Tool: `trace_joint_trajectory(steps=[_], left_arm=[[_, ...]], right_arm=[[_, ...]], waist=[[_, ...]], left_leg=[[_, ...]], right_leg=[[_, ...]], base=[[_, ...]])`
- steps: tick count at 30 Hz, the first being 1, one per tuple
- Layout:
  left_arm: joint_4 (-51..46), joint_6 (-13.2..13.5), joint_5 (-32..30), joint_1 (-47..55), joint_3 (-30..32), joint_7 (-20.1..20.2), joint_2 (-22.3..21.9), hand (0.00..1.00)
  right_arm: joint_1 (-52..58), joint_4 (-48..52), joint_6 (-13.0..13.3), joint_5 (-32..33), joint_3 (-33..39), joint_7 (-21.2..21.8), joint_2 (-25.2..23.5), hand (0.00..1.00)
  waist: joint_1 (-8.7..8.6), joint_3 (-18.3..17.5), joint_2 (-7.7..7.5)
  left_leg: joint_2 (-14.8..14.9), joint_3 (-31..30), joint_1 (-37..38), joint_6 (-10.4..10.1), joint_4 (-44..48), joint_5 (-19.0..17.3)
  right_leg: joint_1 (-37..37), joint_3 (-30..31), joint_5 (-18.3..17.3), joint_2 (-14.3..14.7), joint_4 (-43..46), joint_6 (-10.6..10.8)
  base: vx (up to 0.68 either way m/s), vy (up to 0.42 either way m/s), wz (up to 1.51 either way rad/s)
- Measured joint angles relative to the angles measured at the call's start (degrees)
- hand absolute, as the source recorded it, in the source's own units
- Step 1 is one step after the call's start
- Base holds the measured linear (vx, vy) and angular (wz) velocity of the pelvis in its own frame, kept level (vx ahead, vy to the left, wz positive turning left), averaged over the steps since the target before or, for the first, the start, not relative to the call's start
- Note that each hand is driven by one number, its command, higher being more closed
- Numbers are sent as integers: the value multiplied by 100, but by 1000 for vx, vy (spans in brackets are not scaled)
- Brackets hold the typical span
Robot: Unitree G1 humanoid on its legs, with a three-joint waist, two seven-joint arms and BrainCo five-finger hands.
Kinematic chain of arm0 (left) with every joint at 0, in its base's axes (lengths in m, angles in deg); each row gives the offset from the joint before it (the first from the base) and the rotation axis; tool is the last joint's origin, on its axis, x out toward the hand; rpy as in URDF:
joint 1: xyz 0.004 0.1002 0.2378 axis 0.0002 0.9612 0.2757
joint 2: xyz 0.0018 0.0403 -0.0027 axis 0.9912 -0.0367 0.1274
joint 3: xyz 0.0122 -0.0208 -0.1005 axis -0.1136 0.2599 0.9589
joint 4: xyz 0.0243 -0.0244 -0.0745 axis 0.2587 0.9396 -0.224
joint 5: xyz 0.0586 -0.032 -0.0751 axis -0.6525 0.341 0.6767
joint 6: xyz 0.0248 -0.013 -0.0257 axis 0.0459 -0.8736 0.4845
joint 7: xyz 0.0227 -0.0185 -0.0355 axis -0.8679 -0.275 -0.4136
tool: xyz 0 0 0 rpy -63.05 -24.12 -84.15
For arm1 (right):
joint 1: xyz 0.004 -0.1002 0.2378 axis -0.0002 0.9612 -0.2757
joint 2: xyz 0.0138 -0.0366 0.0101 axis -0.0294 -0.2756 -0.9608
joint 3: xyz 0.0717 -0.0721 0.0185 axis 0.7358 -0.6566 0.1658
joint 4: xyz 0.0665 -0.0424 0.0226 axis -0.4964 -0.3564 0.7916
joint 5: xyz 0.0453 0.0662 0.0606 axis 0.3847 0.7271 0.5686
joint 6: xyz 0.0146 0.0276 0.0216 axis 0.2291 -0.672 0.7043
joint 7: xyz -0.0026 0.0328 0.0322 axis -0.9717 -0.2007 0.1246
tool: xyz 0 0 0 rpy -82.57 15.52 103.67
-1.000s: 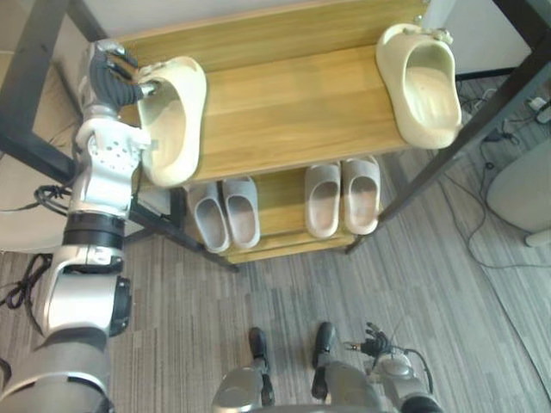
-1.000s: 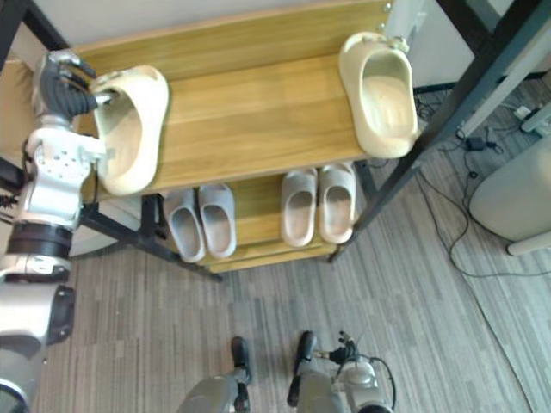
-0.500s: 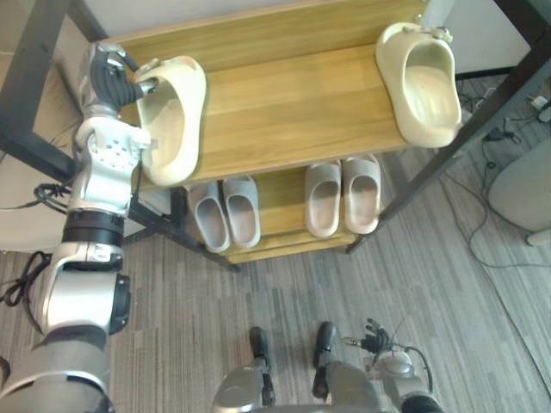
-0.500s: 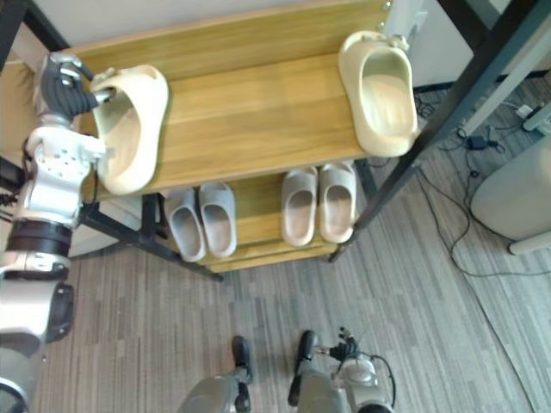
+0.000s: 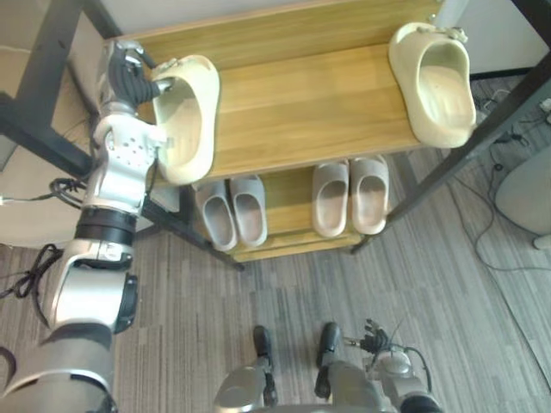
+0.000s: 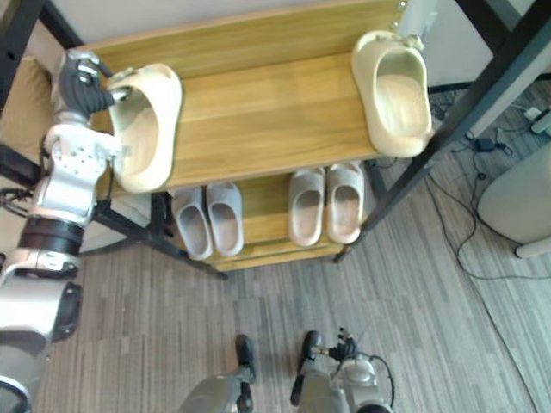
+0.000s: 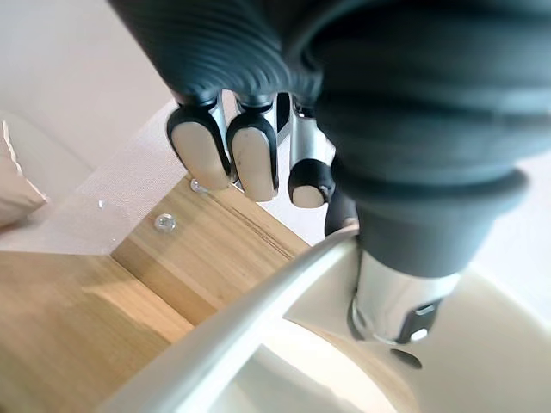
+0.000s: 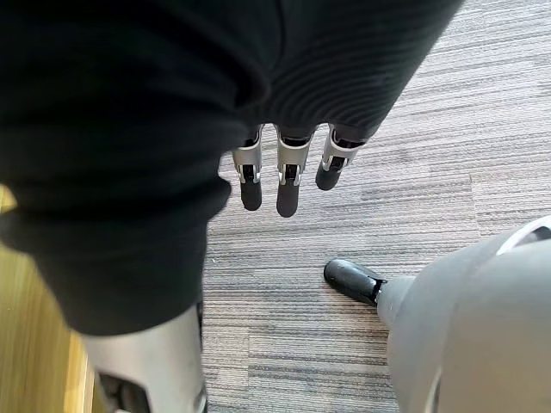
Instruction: Organize the slippers on the shoe rack
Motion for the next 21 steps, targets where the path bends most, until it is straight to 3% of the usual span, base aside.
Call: trace_joint_trajectory(steps=[4,9,21], left_arm=[[6,-7,104,-129,-126,8,-218,100],[190,10,311,-482,-429,18,-438,100],[773,11,425,-1275,-526,104,-549,100]], right_arm=[[-14,0,0,0,1,-6,3,0],[-27,7,-2,0,7,-33,21,0],[-55,30,6,51,248,-43,49,0]], waist=[[-73,1,1],[-290,28,47],[-583,119,97]], left_leg=[[-97,58,4,76,0,4],[-254,248,-24,209,-1,-48],[-310,386,-119,253,1,-41]], right_leg=[[-19,57,79,-87,-15,66],[-121,266,236,-221,-78,150],[-304,431,303,-269,-79,181]], base=[[-19,76,-5],[-15,95,-16],[38,15,-8]])
